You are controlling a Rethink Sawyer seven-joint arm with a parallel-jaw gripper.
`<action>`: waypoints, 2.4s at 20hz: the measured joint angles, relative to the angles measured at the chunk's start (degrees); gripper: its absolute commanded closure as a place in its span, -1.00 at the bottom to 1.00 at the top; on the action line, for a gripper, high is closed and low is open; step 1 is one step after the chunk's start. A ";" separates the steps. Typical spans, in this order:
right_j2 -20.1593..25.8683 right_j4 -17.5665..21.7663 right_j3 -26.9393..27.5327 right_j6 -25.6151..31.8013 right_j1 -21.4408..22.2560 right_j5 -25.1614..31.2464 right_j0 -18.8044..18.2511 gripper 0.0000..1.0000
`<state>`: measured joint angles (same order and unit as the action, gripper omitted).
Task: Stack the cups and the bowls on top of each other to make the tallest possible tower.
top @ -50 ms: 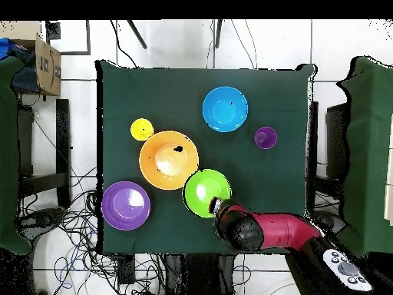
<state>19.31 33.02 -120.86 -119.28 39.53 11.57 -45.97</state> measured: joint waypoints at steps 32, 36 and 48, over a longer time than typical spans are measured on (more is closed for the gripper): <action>0.15 0.04 -0.65 0.01 -4.14 4.80 -0.03 -1.00; 0.18 0.04 -0.97 0.01 -4.16 5.85 -0.03 -1.00; 0.73 0.05 -1.40 0.01 -1.62 6.48 0.07 -1.00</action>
<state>20.04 33.08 -122.26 -119.27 37.91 18.05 -45.90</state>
